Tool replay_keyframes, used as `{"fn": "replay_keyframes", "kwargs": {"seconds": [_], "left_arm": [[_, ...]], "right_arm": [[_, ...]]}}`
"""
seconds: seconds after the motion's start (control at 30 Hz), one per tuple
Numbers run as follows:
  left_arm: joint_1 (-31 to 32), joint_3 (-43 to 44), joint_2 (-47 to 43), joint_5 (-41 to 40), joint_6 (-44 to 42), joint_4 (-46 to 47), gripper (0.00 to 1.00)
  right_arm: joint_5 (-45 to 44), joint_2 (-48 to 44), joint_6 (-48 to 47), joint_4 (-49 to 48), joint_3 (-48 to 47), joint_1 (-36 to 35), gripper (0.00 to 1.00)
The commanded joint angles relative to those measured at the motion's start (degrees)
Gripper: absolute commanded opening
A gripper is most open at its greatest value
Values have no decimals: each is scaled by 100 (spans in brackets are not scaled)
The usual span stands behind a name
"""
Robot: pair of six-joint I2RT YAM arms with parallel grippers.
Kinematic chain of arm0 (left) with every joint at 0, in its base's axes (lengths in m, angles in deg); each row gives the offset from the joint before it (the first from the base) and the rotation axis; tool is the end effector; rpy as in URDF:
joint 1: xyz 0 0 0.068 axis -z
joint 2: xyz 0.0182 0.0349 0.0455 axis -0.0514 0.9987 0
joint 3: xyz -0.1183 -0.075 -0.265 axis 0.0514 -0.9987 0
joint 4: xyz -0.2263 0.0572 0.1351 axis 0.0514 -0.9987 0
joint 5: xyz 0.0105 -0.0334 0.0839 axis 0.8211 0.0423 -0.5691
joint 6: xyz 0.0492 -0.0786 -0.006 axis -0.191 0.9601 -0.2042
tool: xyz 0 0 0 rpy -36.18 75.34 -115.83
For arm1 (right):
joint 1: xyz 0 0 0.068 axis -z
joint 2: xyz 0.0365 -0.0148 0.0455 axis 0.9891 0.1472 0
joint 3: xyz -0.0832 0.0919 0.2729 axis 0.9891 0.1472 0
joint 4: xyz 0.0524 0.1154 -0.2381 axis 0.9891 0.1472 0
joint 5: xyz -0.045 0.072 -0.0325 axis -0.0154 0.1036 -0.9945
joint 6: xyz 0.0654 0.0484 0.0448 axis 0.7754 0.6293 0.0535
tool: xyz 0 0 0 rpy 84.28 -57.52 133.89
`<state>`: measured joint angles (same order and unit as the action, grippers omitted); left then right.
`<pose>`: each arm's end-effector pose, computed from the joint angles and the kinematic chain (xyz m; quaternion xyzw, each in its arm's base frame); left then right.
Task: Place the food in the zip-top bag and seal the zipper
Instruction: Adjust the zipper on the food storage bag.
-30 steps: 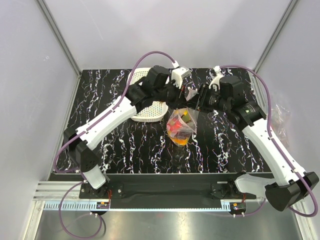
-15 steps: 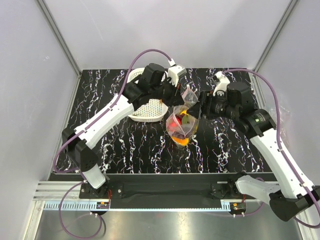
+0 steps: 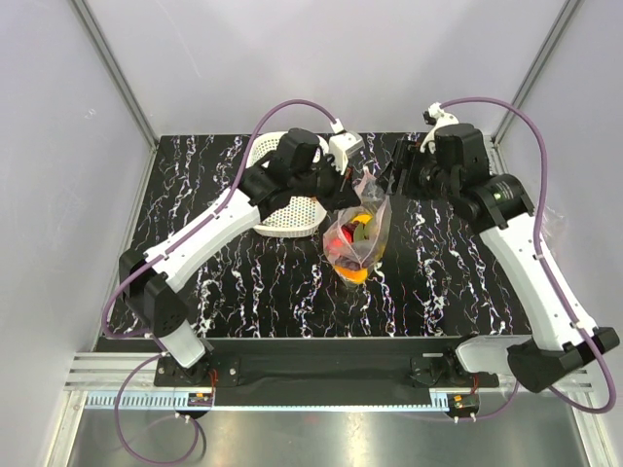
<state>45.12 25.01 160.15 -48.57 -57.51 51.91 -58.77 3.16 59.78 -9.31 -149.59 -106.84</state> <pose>0.2926 -0.3165 0.3963 0.3751 0.7535 -0.3866 0.3769 0.2604 0.1240 0.4517 -0.0252 0.8668 0.2042 0.4542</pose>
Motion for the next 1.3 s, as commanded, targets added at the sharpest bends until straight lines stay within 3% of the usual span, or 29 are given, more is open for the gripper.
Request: {"fn": "replay_keyframes", "kwargs": {"seconds": [0.0, 0.4, 0.57, 0.63, 0.77, 0.83, 0.87, 0.9, 0.97, 1.03, 1.23, 1.27], "left_arm": [[2, -30, -337, 20, -237, 489, 0], [80, -214, -390, -314, -264, 823, 0], [159, -162, -355, -454, -325, 823, 0], [195, -101, -338, -490, -352, 815, 0], [326, -30, -320, -718, -396, 797, 0], [379, -12, -320, -797, -396, 797, 5], [405, 5, -329, -850, -396, 780, 9], [423, 14, -346, -850, -396, 762, 15], [432, 32, -390, -815, -309, 622, 39], [450, 23, -548, -806, -229, 542, 59], [687, 49, -1058, -1298, -88, -28, 78], [748, 49, -1154, -1499, -27, -195, 86]], "right_arm": [[-76, 371, 93, 244, -613, 113, 74], [671, 883, 788, -502, -412, 113, 77], [672, 1041, 850, -582, -403, 104, 72], [637, 1076, 868, -581, -386, 113, 68], [435, 1015, 938, -581, -289, 104, 43], [364, 971, 938, -564, -263, 104, 33], [320, 945, 955, -555, -263, 104, 19], [285, 936, 947, -538, -263, 113, 13], [154, 857, 973, -546, -263, 113, 5], [30, 796, 991, -564, -254, 95, 2], [-409, 550, 1157, -669, -184, 113, 0], [-514, 532, 1201, -687, -157, 104, 0]]}}
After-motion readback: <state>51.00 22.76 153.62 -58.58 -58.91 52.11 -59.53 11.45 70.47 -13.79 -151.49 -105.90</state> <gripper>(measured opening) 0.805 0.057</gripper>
